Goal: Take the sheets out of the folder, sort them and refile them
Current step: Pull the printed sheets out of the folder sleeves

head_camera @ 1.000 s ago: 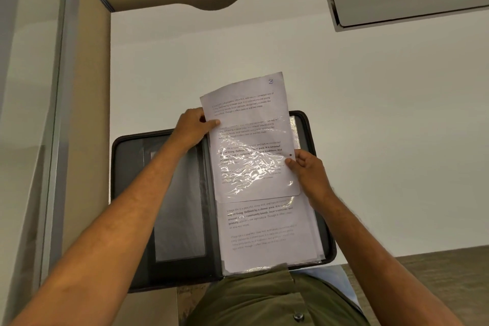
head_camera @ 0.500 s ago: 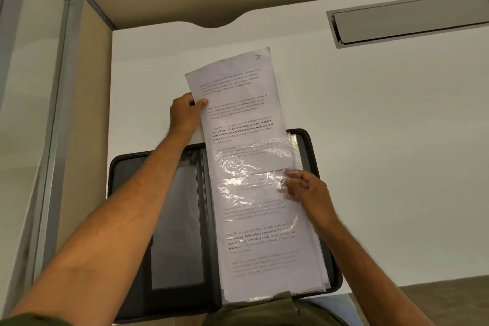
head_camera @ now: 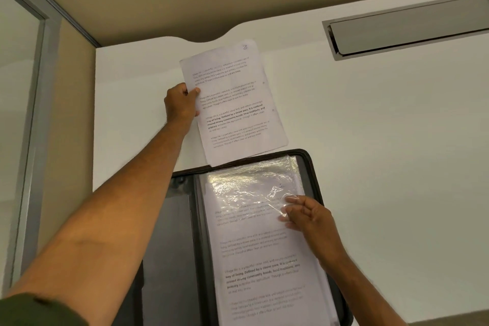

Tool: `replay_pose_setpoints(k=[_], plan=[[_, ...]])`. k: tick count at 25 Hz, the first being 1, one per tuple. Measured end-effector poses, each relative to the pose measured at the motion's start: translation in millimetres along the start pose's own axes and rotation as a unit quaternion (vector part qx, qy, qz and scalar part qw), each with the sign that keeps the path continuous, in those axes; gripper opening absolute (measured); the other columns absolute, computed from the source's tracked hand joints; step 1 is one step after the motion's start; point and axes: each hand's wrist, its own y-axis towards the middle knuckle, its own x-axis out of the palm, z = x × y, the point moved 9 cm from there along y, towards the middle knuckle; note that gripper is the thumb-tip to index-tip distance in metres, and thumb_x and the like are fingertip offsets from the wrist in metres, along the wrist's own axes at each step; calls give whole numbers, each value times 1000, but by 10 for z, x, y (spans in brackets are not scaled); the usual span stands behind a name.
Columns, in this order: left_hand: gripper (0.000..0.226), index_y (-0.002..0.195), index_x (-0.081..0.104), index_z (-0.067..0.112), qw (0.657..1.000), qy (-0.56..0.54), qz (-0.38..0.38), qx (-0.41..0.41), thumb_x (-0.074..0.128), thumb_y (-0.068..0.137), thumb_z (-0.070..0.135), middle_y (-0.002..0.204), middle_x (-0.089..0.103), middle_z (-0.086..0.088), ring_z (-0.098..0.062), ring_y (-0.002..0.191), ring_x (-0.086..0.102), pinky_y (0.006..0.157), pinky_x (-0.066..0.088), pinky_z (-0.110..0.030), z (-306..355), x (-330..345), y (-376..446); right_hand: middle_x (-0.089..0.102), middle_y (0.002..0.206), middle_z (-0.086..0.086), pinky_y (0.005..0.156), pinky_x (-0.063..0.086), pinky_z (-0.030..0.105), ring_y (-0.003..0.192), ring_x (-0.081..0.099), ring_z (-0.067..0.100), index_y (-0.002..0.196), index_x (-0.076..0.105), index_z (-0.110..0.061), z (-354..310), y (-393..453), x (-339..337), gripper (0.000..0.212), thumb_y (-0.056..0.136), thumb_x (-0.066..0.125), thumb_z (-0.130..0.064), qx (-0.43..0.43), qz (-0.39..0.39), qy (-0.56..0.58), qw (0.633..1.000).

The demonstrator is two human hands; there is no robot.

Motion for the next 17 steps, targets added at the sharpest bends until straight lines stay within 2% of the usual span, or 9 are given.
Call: replay_pose_setpoints(k=[3, 6, 8, 10, 12, 14, 17], plan=[[13, 96, 67, 6, 999, 33, 9, 16, 66, 99, 18, 108, 73, -5, -15, 77, 66, 53, 58, -25, 15, 24, 63, 80, 100, 3, 82, 64, 34, 91, 79, 21, 116, 72, -16, 7, 22, 1, 18, 101, 65, -12, 1, 2, 1, 1000], [16, 85, 62, 10, 997, 59, -6, 42, 69, 96, 19, 89, 67, -1, -20, 79, 65, 73, 64, -44, -1, 52, 72, 80, 100, 3, 81, 64, 33, 91, 79, 21, 116, 73, -15, 7, 33, 5, 18, 101, 65, -10, 1, 4, 4, 1000], [6, 93, 64, 18, 997, 61, -12, 54, 70, 95, 17, 90, 64, 2, -21, 86, 65, 84, 62, -49, 0, 42, 30, 80, 100, 3, 81, 63, 33, 91, 78, 21, 116, 73, -15, 4, 24, 10, 18, 101, 64, -9, 0, 4, 2, 1000], [21, 116, 66, 18, 997, 54, -12, 53, 69, 95, 16, 107, 66, -2, -21, 97, 65, 93, 59, -45, -3, 22, -49, 80, 99, 3, 82, 63, 34, 91, 78, 21, 117, 73, -15, -11, 14, 8, 19, 102, 63, -9, -1, 2, -2, 1000], [42, 138, 59, 12, 996, 64, -8, 54, 67, 98, 18, 130, 61, -9, -21, 112, 63, 100, 55, -36, -25, -30, -171, 80, 101, 3, 83, 63, 35, 93, 78, 22, 118, 72, -15, -36, -2, 15, 19, 102, 63, -10, -4, -2, 1, 1000], [41, 141, 57, 11, 992, 80, -5, 93, 64, 101, 19, 139, 54, -10, -20, 117, 60, 104, 51, -31, -20, -107, -426, 80, 102, 4, 84, 62, 36, 95, 78, 22, 118, 72, -15, -62, -41, 29, 19, 102, 63, -11, -7, -4, 4, 1000], [28, 131, 63, 16, 981, 95, -15, 170, 60, 103, 19, 135, 54, -5, -18, 124, 53, 109, 46, -30, -102, -258, -1066, 79, 102, 7, 84, 63, 35, 95, 78, 23, 119, 71, -13, -91, -85, 32, 18, 102, 64, -12, -19, 2, 10, 1000]])
